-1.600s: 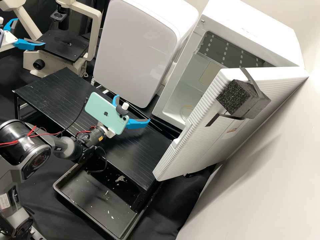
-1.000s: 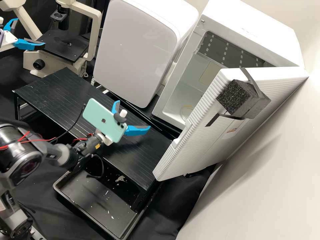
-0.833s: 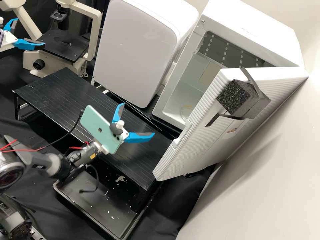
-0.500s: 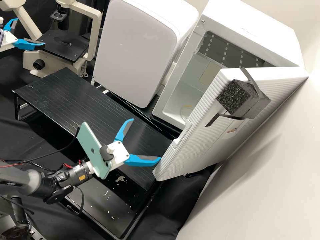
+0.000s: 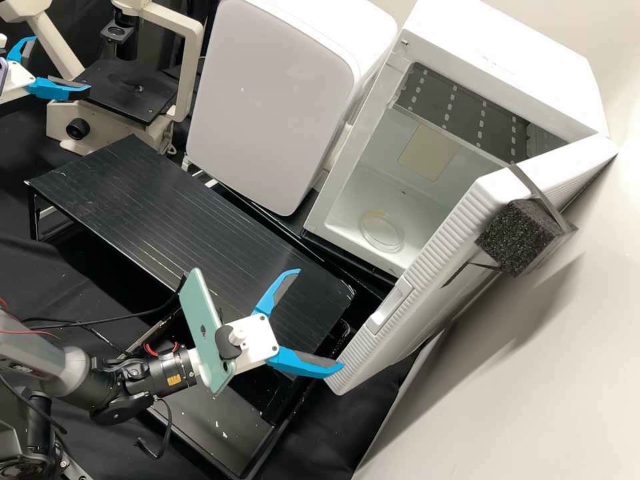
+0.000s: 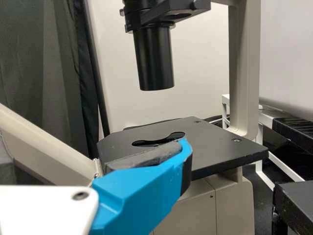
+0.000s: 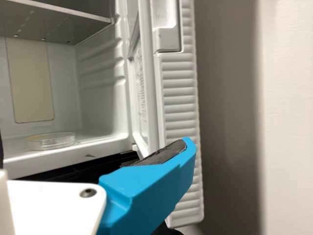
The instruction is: Close the incubator door
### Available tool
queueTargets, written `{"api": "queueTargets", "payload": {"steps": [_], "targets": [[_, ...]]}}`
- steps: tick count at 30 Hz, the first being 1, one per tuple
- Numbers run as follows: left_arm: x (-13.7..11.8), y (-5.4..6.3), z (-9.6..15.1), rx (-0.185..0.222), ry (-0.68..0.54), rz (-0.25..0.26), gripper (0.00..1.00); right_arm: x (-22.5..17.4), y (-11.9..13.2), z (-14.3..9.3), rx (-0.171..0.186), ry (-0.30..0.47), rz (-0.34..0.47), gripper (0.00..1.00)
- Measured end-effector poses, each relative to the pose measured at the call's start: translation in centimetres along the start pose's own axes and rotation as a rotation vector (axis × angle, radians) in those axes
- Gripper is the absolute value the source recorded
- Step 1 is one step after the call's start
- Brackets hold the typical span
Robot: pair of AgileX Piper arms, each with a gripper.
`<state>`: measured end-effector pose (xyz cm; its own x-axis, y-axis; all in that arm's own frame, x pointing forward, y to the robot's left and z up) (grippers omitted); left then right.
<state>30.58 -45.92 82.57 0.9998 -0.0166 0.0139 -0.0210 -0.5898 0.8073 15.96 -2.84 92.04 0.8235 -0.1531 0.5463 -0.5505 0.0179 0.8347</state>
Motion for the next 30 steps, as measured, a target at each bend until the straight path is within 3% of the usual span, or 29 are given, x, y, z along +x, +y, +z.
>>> {"api": "queueTargets", "payload": {"steps": [13, 23, 30], "targets": [[0.0, 0.0, 0.0, 0.0, 0.0, 0.0, 1.0, 0.4, 1.4, 1.6, -0.012, -0.072, 0.061, 1.0], [0.0, 0.0, 0.0, 0.0, 0.0, 0.0, 1.0, 2.6, -0.1, 2.5, 0.006, -0.081, -0.009, 1.0], [0.0, 0.0, 0.0, 0.0, 0.0, 0.0, 1.0, 4.1, -0.7, 3.3, -0.007, -0.094, -0.038, 1.0]]}}
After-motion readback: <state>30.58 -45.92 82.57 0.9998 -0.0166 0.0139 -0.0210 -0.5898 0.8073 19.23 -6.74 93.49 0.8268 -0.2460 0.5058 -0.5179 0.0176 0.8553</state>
